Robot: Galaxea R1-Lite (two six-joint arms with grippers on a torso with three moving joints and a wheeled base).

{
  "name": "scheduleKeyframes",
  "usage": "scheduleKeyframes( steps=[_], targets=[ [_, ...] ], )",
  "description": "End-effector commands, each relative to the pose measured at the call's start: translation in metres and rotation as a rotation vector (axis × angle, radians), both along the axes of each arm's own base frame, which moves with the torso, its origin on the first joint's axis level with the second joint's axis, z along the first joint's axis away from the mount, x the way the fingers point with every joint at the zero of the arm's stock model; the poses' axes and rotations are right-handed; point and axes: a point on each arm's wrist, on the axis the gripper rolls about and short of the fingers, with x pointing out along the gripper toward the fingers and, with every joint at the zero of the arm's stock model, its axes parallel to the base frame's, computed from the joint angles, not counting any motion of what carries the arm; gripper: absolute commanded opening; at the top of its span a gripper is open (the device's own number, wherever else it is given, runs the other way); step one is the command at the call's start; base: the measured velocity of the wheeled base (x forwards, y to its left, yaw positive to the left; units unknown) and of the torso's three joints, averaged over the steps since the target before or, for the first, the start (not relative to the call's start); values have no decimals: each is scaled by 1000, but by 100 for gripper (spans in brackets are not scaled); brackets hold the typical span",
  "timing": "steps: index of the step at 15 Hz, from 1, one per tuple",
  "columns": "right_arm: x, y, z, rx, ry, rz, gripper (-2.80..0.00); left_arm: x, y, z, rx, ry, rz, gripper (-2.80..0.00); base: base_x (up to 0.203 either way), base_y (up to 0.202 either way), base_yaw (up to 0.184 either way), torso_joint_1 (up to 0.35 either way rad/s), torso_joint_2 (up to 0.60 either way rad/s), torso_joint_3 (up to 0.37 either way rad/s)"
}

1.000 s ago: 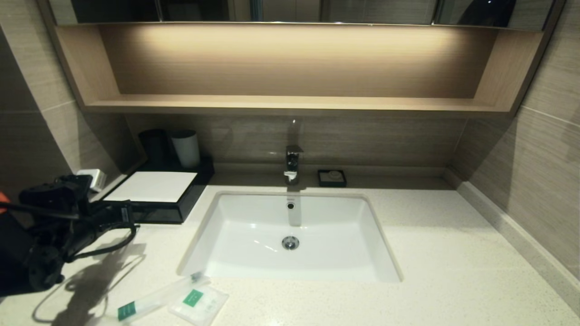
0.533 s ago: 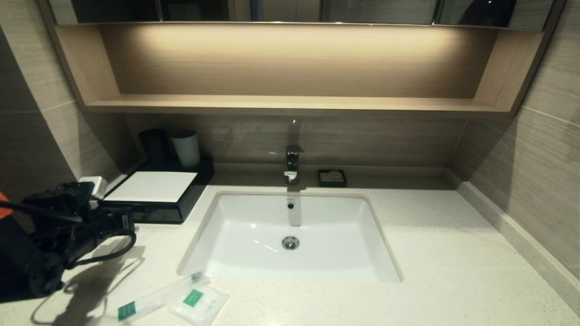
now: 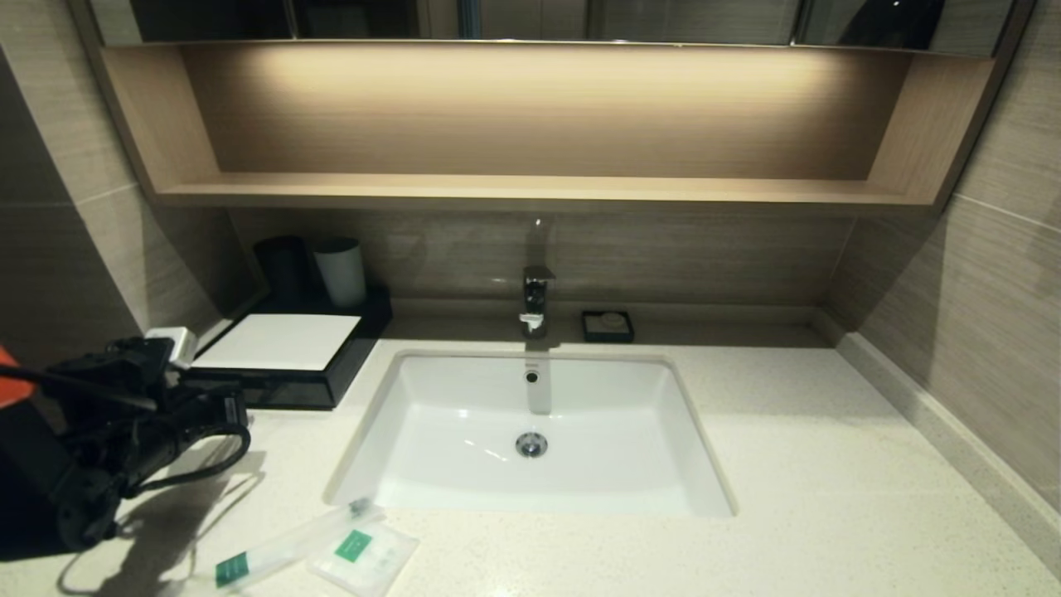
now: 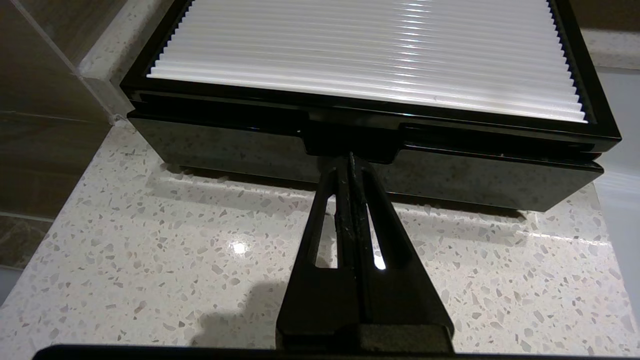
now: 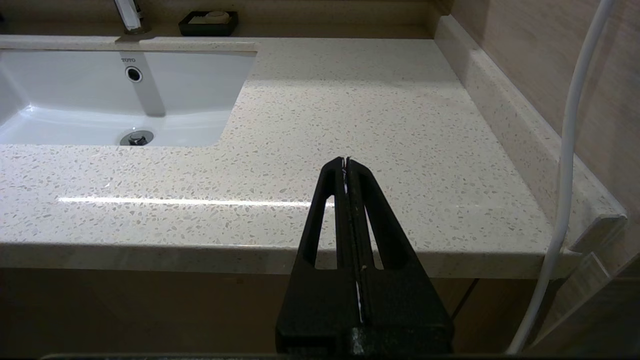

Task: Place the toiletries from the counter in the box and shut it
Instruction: Open the drawer

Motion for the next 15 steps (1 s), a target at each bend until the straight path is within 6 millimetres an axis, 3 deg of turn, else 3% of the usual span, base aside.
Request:
scheduleKeyframes(
  steps=[1,15],
  targets=[
    [0,0,0,0,2,0,-280,1,0,-2,0,1,0,-280,0,0,0,0,0,0],
    [0,0,0,0,2,0,-280,8,1,-10,16,-11,-9,-280,0,0,0,0,0,0]
  ],
)
